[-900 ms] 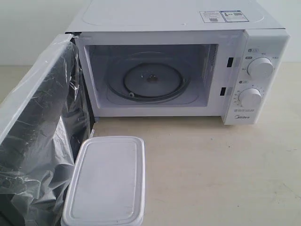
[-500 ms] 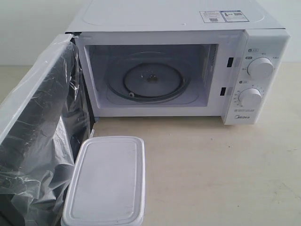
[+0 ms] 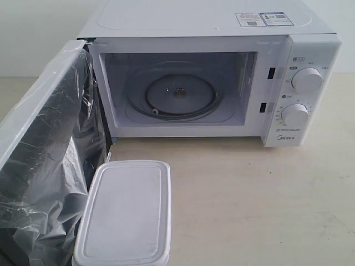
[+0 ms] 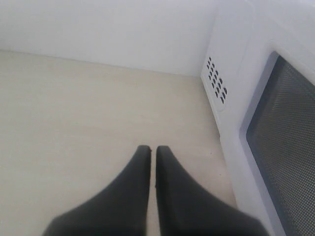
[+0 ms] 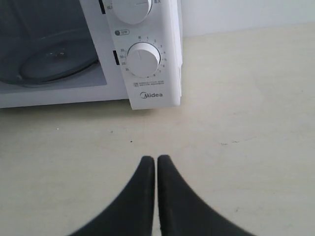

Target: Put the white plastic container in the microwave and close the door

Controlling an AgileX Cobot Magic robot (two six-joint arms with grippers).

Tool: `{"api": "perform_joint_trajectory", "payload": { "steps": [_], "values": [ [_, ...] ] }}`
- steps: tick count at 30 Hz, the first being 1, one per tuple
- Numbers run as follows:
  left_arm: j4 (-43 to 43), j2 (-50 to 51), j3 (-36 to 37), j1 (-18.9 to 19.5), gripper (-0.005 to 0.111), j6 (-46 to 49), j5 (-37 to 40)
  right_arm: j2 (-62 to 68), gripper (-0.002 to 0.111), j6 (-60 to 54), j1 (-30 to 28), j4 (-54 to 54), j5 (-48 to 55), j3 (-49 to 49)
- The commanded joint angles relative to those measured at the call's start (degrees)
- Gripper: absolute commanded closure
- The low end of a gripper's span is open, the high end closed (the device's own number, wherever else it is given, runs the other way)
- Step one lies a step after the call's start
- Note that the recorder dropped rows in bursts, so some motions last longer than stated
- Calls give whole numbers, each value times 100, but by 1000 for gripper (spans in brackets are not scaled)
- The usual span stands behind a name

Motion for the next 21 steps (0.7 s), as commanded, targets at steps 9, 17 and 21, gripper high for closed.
{"api": "perform_joint_trajectory", "payload": {
  "steps": [9,17,21],
  "values": [
    [-21,-19,23,22,102,-45,-47,-27,108,-207,-6,-54,575,-1190],
    [-21,-19,23,22,102,-45,-47,-27,108,-137,-6,119,487,-1801],
    [-21,-19,23,22,102,-45,-47,-27,108,62,-6,119,421,-2284]
  ]
}}
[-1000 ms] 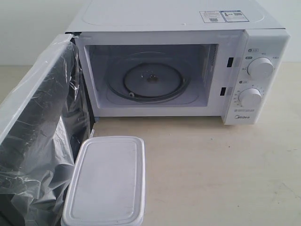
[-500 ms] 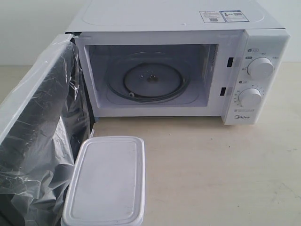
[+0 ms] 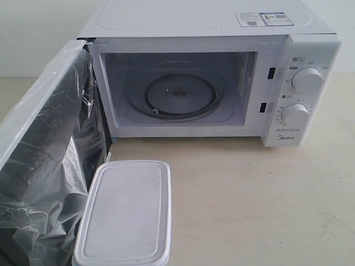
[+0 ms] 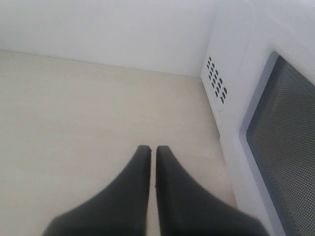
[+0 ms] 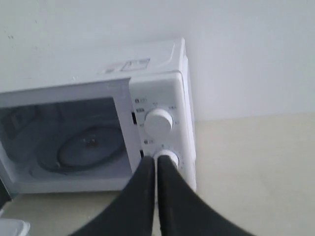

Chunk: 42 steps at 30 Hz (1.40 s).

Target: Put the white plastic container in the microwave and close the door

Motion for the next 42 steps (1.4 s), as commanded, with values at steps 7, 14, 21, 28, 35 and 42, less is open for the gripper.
{"api": "perform_joint_trajectory", "payload": {
  "steps": [7,14,21,28,35,42],
  "values": [
    [-21,-19,23,22,102,-45,-47,-14,108,620,-6,481,-1749,-999],
    [-21,-19,23,22,102,-45,-47,570,108,420,-6,548,-922,-1947],
    [-21,-19,23,22,102,-45,-47,2363,108,-623,-6,1212,533,-3265],
    [-21,-19,23,22,102,-45,-47,4340,108,-1862,-6,2713,1914,-4277],
    [-21,-19,23,22,102,-45,-47,5684,108,-2648,-6,4216,2751,-4448],
    [-21,-19,23,22,102,-45,-47,6298,108,-3755,-6,6051,2962,-3807]
  ]
}}
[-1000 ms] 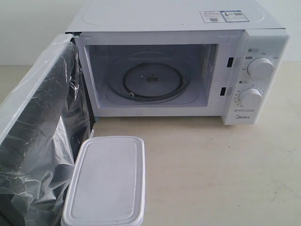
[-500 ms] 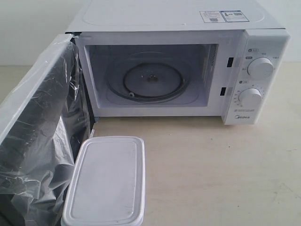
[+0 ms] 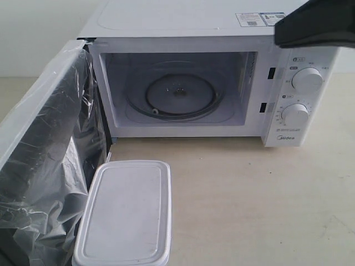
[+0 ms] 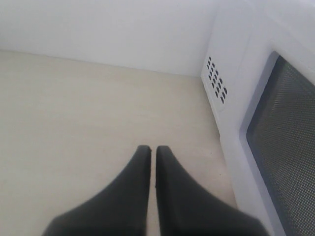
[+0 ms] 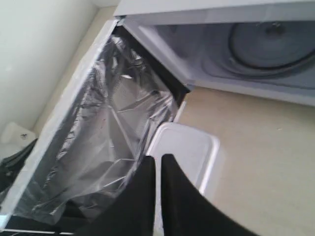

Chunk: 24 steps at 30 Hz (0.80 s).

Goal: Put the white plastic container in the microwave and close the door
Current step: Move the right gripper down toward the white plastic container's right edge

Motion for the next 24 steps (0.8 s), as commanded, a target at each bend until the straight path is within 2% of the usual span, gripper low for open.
{"api": "perform_joint_trajectory", "payload": {
  "steps": [1,5,11,16,24],
  "values": [
    [-21,-19,23,22,102,-45,-47,277,108,-955,-6,1371,-136,643],
    [-21,-19,23,22,102,-45,-47,557,108,-2168,-6,2569,-190,1500],
    [-21,-19,23,22,102,-45,-47,1421,108,-3543,-16,4029,588,2243],
    [-21,-19,23,22,102,-45,-47,2259,108,-3964,-16,4267,1070,2255],
    [-21,-19,23,22,102,-45,-47,2743,108,-4580,-306,4057,704,2476]
  ]
}}
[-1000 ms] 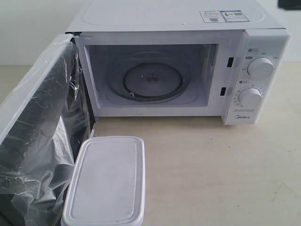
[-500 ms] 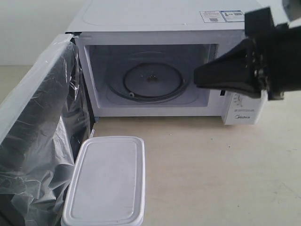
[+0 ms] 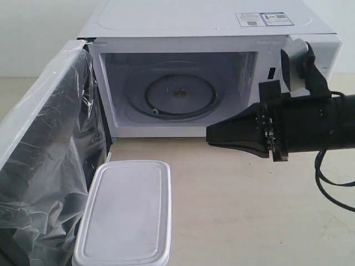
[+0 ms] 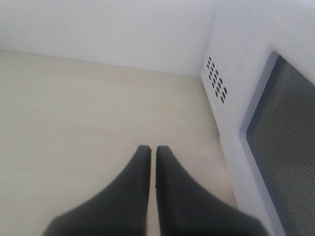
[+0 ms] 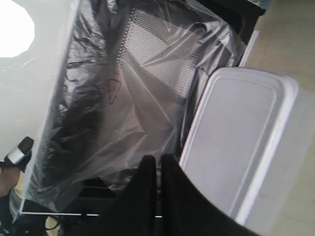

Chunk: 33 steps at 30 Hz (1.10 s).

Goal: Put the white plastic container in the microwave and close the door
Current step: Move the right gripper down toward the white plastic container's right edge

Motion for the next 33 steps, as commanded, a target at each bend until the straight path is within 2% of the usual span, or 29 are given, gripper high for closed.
{"api": "perform_joint_trajectory", "payload": {
  "steps": [1,4,8,16,20,23,25,28,29,33],
  "values": [
    [-21,-19,23,22,102,-45,-47,104,108,-224,-251,-19,-311,215],
    [-21,-19,23,22,102,-45,-47,199,108,-337,-308,-23,-461,404],
    [-21,-19,23,22,102,-45,-47,749,108,-1076,-308,561,417,577],
    [-21,-19,23,22,102,-45,-47,1781,108,-1685,-294,837,417,619],
    [-21,-19,23,22,102,-45,-47,2046,108,-1905,-8,837,417,619],
    [-21,-19,23,22,102,-45,-47,2299,108,-2201,442,837,417,619],
    [-21,-19,23,22,102,-45,-47,2440,100,-2265,504,837,417,536],
    [-21,-19,23,22,102,-45,-47,2465,71,-2265,504,837,417,536],
    [-21,-19,23,22,102,-45,-47,2465,66,-2265,504,837,417,536],
    [-21,-19,23,22,102,-45,-47,2465,63,-2265,504,837,417,536]
  ]
}}
